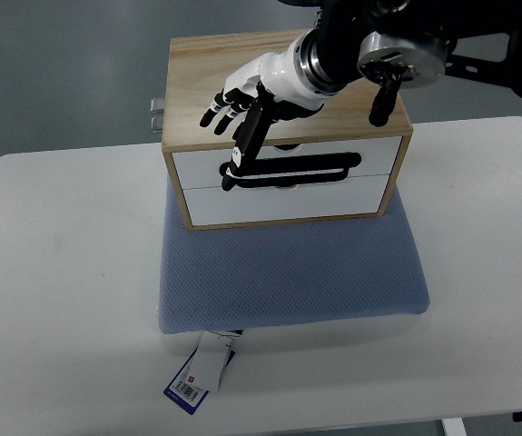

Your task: Open wood drawer with right hand

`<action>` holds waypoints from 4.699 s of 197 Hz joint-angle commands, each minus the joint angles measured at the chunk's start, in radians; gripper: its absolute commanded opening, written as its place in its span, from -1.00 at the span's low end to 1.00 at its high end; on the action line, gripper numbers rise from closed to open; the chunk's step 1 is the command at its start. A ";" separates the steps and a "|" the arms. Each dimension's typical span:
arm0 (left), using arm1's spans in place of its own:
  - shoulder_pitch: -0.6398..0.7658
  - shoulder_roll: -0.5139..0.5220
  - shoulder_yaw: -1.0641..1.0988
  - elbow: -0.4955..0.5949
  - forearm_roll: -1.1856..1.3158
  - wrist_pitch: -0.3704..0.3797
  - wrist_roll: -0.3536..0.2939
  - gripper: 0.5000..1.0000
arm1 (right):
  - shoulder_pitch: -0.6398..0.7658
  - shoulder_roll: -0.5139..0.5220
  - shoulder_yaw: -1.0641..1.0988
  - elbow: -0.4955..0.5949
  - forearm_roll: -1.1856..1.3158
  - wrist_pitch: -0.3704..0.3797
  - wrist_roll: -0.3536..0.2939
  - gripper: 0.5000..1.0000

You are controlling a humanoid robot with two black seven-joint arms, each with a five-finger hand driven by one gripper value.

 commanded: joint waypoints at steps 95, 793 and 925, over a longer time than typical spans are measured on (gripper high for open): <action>0.002 0.000 -0.002 0.001 -0.002 0.001 0.000 1.00 | -0.116 -0.019 0.001 -0.009 -0.155 0.035 0.000 0.77; 0.000 0.000 0.001 -0.011 0.001 0.012 0.000 1.00 | -1.122 0.114 1.619 -0.865 -0.030 0.274 0.629 0.78; 0.000 0.000 0.002 -0.012 0.001 0.013 0.000 1.00 | -1.168 0.235 1.693 -0.931 -0.045 0.357 0.669 0.78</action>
